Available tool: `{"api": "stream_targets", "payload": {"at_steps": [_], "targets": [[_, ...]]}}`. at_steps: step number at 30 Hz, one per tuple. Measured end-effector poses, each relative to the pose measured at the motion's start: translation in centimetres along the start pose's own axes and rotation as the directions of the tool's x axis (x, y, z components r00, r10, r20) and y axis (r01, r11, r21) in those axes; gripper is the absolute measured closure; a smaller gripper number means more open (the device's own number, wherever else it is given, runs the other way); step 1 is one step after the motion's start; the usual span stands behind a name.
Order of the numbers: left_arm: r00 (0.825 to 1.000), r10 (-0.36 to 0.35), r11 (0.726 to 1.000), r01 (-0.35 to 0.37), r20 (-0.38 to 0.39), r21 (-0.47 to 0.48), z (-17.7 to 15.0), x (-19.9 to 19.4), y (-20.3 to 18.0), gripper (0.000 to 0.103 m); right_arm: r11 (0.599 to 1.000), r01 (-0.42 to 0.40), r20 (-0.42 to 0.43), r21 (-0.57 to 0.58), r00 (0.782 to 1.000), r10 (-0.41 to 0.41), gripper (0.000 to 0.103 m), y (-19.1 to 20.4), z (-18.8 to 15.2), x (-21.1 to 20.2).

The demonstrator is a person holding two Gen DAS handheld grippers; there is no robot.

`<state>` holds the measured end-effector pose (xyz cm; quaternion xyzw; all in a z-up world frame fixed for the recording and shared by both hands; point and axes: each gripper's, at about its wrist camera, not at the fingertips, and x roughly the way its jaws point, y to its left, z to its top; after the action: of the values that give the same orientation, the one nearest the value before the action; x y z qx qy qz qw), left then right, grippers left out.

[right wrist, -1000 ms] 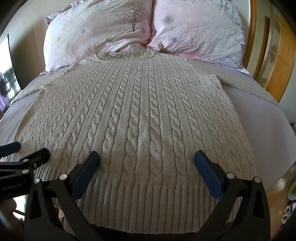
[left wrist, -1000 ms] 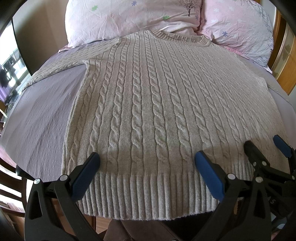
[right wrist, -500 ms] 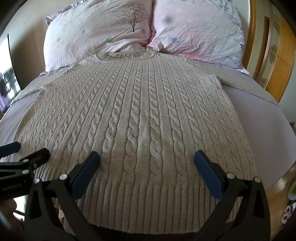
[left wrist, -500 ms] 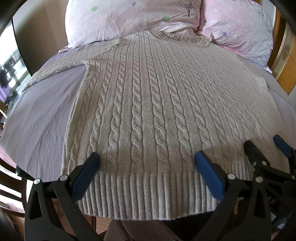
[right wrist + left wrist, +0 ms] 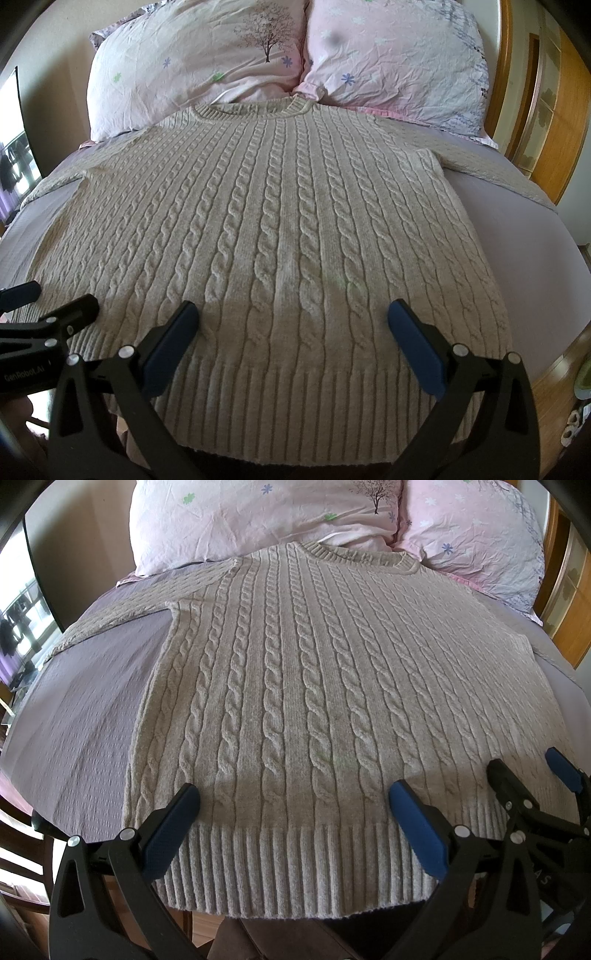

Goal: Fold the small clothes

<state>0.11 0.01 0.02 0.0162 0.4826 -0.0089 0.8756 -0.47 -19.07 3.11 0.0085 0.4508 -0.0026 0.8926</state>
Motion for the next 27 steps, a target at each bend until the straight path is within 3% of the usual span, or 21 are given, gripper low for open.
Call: {"api": "stream_targets", "payload": {"at_steps": [6,8,11,13,15,18,21,23,26,27], "targets": [[1.000,-0.005,1.000,0.005,-0.008,0.017,0.3,-0.2,0.0,0.001,0.997,-0.051,0.017,-0.052,0.999,0.052,0.002,-0.2,0.4,-0.4],[1.000,-0.012,0.999,0.011,0.010,0.030,0.3,-0.2,0.0,0.001,0.985,-0.161,-0.007,-0.068,0.987,0.161,0.002,-1.9,1.3,-0.4],[0.999,-0.025,0.998,0.023,0.040,0.050,-0.1,-0.3,-0.1,0.001,0.949,-0.298,0.022,0.107,0.955,0.297,0.002,-8.5,4.6,-0.9],[0.998,-0.056,0.996,0.053,0.037,0.066,0.4,-0.3,0.1,0.001,0.930,-0.247,0.064,0.270,0.969,0.239,0.002,-14.2,6.6,-0.9],[0.991,-0.119,0.991,0.115,0.055,0.068,1.3,-0.7,0.6,0.001,0.879,-0.169,0.082,0.445,0.986,0.148,0.003,-21.5,8.7,-0.1],[0.968,-0.179,0.983,0.171,0.175,0.062,3.3,-2.0,2.3,0.001,0.770,-0.099,0.076,0.631,0.995,0.066,0.021,-31.1,11.1,2.1],[0.940,-0.212,0.976,0.215,0.266,0.018,5.9,-2.4,5.0,0.001,0.600,-0.021,0.034,0.800,0.999,-0.011,0.042,-39.6,11.9,4.7],[0.930,-0.240,0.964,0.263,0.279,-0.046,7.8,-1.9,7.5,0.001,0.485,0.016,0.003,0.874,0.999,-0.039,0.053,-44.0,11.8,6.5],[0.914,-0.280,0.930,0.334,0.292,-0.154,9.9,-0.7,11.5,0.001,0.382,0.013,-0.005,0.924,1.000,-0.021,0.067,-47.5,11.2,8.8],[0.917,-0.266,0.925,0.330,0.298,-0.191,10.4,-0.3,12.8,0.001,0.371,0.005,0.004,0.929,1.000,-0.023,0.069,-48.0,11.2,9.2]]}}
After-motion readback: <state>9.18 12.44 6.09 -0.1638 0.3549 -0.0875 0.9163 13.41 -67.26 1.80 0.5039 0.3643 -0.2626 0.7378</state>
